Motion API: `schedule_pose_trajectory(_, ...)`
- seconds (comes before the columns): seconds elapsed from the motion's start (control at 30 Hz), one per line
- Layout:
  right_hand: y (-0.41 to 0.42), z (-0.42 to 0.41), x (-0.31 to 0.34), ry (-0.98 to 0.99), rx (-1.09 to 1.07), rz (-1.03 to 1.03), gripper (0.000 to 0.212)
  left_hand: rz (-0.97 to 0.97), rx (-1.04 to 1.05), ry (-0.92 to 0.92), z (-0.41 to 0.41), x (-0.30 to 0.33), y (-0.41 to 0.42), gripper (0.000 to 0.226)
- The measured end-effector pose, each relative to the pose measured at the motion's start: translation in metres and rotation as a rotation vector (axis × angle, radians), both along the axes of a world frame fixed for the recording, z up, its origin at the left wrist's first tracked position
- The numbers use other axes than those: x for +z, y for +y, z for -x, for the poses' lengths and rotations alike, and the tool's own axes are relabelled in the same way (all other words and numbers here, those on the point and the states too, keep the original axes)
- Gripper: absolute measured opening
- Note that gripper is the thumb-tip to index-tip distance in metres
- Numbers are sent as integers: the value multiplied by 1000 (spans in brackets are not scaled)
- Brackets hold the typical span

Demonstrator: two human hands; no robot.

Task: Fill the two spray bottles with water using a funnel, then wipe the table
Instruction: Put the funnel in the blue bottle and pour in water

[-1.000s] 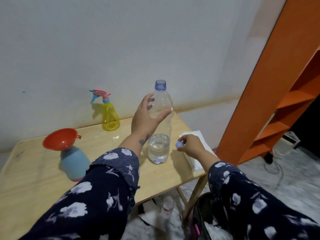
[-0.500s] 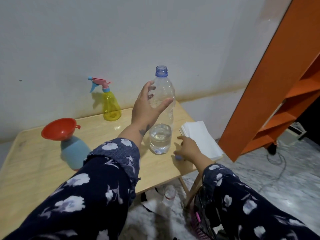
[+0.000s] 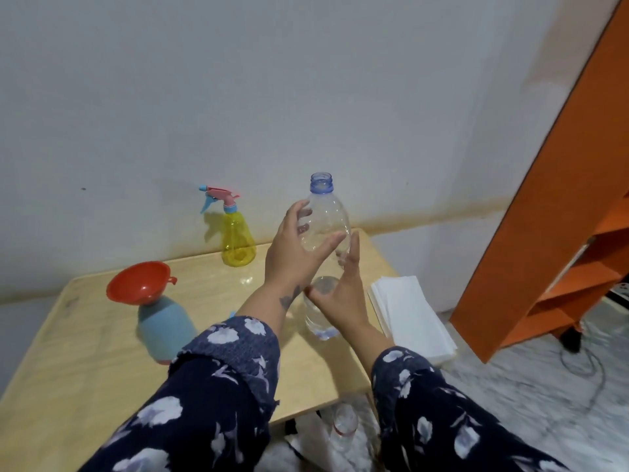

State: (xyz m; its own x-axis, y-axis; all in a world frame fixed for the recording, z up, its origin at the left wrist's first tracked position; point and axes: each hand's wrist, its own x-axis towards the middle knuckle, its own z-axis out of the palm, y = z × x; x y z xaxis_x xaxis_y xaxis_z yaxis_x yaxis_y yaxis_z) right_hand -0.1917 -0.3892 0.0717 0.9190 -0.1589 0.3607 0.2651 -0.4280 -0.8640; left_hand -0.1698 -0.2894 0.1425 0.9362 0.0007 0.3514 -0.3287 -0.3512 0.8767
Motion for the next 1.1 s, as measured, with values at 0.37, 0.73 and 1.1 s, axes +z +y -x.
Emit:
schedule_pose_trajectory(0.37, 0, -20, 24, -165, 150, 377, 122, 57, 109, 118, 1, 3, 35, 88)
schedule_pose_trajectory(0.73, 26, -17, 94, 0, 549, 756, 121, -164, 460, 467, 74, -69, 144, 20)
schedule_pose_trajectory(1.1, 70, 19, 107, 201, 549, 894, 123, -241, 554, 427, 69, -90, 226, 63)
